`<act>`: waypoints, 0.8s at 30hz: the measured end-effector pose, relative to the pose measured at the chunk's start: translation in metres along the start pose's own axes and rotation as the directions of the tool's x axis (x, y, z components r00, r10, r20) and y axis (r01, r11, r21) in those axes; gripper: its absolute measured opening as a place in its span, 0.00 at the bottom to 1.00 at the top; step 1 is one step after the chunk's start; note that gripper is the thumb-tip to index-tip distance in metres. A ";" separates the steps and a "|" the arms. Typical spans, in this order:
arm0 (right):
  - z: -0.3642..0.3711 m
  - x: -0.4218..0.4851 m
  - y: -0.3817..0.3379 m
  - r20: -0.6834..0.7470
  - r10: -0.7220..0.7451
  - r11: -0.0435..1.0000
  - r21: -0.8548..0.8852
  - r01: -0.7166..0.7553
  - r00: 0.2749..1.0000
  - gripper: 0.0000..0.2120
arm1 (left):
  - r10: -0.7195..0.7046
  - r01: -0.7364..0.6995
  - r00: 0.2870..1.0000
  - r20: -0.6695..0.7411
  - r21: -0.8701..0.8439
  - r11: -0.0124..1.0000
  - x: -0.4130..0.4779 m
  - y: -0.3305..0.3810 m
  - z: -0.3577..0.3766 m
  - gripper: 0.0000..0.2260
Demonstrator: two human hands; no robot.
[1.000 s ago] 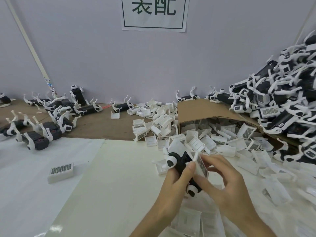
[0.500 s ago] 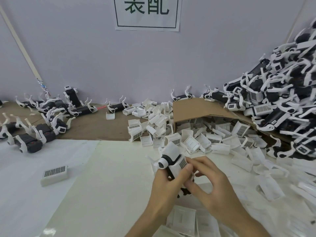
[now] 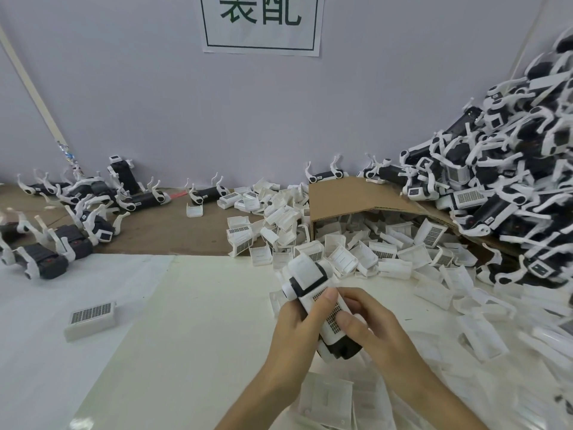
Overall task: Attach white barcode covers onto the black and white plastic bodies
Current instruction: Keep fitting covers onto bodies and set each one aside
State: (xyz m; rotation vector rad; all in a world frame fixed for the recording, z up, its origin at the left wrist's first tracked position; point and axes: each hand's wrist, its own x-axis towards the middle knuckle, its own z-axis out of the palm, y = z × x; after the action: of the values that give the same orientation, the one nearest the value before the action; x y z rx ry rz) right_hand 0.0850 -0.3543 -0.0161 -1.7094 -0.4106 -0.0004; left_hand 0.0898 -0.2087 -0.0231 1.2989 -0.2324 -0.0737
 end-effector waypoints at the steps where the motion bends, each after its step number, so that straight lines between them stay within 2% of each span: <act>1: 0.000 0.000 -0.001 -0.008 -0.012 1.000 -0.011 0.012 1.000 0.18 | -0.009 0.009 1.000 0.009 -0.008 1.000 -0.001 0.000 0.001 0.16; 5: -0.002 -0.001 -0.003 -0.058 -0.059 0.997 -0.058 0.055 0.997 0.13 | -0.057 0.057 0.998 0.013 -0.066 0.996 -0.002 -0.001 0.006 0.13; 8: 0.000 -0.002 -0.002 -0.082 -0.078 0.995 -0.065 0.073 0.994 0.13 | -0.066 0.067 0.998 0.021 -0.064 0.996 -0.001 -0.003 0.005 0.14; 14: 0.002 -0.003 -0.003 -0.081 -0.060 0.998 -0.021 0.059 0.995 0.16 | 0.011 -0.010 0.999 0.047 -0.018 1.000 -0.001 0.001 0.003 0.16; 18: 0.002 -0.002 -0.001 -0.050 -0.017 1.000 -0.014 0.017 0.999 0.24 | 0.016 -0.018 0.998 0.065 0.020 1.000 -0.002 0.001 0.004 0.17; 21: 0.002 -0.001 -0.002 -0.053 -0.016 1.000 -0.009 0.016 0.998 0.18 | -0.002 -0.002 0.992 0.124 0.031 1.000 -0.002 0.002 0.001 0.14; 24: 0.000 -0.001 -0.001 -0.045 -0.041 0.999 -0.001 0.041 0.998 0.16 | 0.028 -0.038 0.991 0.128 0.079 0.996 -0.003 0.002 0.001 0.15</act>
State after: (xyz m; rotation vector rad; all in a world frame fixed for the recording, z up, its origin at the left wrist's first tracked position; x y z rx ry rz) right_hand 0.0840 -0.3543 -0.0158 -1.6979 -0.4124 -0.0687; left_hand 0.0867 -0.2088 -0.0211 1.3723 -0.3684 -0.1194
